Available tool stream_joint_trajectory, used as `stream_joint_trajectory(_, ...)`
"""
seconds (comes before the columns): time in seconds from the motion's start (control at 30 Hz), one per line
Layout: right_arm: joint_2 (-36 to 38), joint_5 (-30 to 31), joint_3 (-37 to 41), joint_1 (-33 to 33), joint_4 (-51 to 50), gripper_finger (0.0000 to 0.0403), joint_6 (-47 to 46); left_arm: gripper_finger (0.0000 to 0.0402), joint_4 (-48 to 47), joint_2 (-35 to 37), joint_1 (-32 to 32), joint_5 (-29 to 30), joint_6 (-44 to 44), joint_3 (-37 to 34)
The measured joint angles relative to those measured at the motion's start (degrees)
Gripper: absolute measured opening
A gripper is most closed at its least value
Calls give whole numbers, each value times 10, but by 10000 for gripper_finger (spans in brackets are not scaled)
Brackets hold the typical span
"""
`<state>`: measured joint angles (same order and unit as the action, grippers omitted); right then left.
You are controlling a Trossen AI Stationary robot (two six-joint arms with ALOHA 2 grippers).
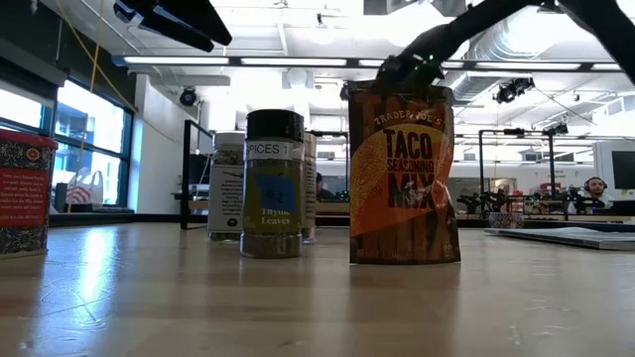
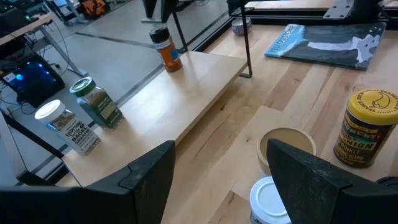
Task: Shelf spices
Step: Put the top black seasoning bottle on the shelf, then put the yellow seasoning bottle on the shelf
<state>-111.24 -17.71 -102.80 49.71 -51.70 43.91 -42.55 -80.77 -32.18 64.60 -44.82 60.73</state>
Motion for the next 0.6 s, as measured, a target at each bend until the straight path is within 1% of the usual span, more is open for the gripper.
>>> stream_joint_trajectory(0.13, 30, 44, 0, -4, 1, 264, -8, 248, 3, 0, 0, 0, 0, 0)
stream_joint_trajectory(0.23, 59, 72, 0, -14, 1, 264, -40, 248, 4, 0, 0, 1, 0, 0)
stream_joint_trajectory(0.3, 78, 79, 0, -24, -4, 264, -71, 248, 4, 0, 0, 0, -1, 0)
stream_joint_trajectory(0.4, 107, 73, 0, -48, -39, 264, -109, 248, 3, 0, -3, 1, 0, 0)
stream_joint_trajectory(0.47, 128, 55, 10, -73, -59, 264, -121, 248, -3, 0, -7, 7, 0, 0)
stream_joint_trajectory(0.53, 155, 25, 32, -107, -68, 264, -125, 248, -11, 0, -14, 22, 0, 0)
stream_joint_trajectory(0.6, 184, 8, 70, -149, -58, 264, -127, 248, -14, 0, -23, 39, 0, 0)
